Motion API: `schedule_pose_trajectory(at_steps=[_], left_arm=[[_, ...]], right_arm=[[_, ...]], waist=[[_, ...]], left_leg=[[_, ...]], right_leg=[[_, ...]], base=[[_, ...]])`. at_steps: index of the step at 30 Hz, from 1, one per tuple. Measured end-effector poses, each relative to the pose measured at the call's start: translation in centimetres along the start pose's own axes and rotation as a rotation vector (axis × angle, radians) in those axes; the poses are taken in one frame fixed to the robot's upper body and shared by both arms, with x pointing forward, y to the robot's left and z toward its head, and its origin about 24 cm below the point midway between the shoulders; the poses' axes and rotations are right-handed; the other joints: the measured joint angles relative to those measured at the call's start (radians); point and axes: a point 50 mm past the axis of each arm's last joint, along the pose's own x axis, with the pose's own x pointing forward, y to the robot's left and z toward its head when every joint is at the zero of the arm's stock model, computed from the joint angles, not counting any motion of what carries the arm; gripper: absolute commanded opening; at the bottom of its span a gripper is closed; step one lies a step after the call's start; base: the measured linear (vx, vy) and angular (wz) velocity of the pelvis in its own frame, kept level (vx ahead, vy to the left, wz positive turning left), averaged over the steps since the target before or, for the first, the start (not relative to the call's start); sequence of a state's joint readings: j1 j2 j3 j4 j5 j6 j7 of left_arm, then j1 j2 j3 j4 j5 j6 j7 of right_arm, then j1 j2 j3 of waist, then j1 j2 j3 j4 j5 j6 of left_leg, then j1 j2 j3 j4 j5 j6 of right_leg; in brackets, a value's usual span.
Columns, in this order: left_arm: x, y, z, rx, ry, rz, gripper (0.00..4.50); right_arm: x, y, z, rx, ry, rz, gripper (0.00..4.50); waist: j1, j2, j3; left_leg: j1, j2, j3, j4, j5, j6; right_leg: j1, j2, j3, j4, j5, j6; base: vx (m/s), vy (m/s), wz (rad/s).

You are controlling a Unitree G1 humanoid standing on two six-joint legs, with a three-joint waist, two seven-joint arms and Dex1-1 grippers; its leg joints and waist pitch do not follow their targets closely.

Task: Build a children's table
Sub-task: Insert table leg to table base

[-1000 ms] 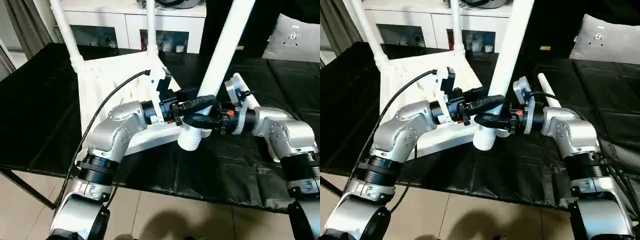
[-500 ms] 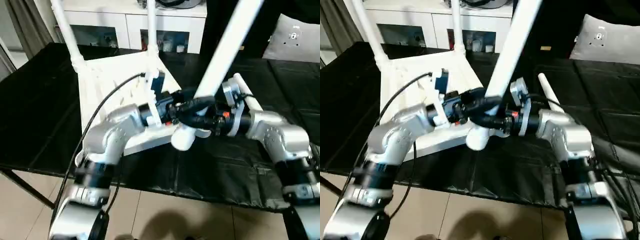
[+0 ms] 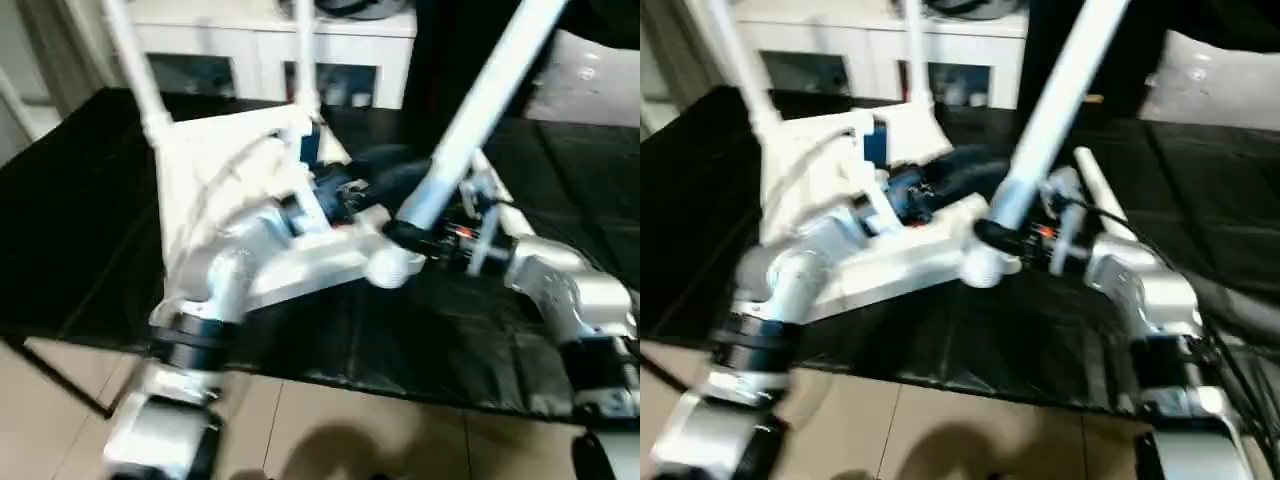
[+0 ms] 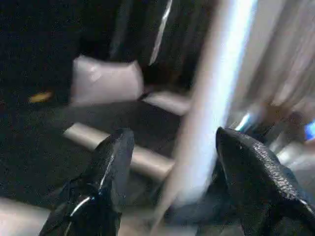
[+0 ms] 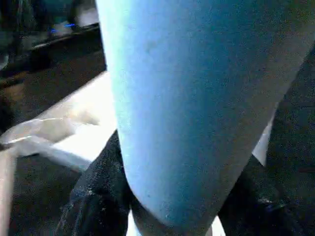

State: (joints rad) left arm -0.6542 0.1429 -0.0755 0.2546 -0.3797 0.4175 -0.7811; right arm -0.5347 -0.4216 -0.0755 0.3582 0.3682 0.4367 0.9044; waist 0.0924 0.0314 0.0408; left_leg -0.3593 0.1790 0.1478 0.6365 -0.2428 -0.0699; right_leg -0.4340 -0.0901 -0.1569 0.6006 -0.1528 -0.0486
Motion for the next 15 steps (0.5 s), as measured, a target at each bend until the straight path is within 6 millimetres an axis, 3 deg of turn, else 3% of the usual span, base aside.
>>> schedule_pose_trajectory(at_steps=[6, 15], left_arm=[[0.0, 0.0, -4.5, 0.111, 0.304, 0.009, 2.63], [-0.3, 0.9, -7.9, 0.183, 0.456, 0.046, 1.94]], right_arm=[[-0.1, -0.9, 0.6, -0.043, -0.074, -0.174, 1.85], [-0.6, -1.3, -0.5, -0.063, -0.057, -0.288, 1.85]], waist=[[-0.002, 0.0, 0.0], [-0.004, 0.0, 0.0]], left_leg=[[-0.001, 0.0, 0.0, 0.0, 0.0, 0.0], [-0.001, 0.0, 0.0, 0.0, 0.0, 0.0]], right_leg=[[-0.001, 0.0, 0.0, 0.0, 0.0, 0.0], [-0.001, 0.0, 0.0, 0.0, 0.0, 0.0]], base=[[0.0, 0.0, 0.0], [0.0, 0.0, 0.0]])
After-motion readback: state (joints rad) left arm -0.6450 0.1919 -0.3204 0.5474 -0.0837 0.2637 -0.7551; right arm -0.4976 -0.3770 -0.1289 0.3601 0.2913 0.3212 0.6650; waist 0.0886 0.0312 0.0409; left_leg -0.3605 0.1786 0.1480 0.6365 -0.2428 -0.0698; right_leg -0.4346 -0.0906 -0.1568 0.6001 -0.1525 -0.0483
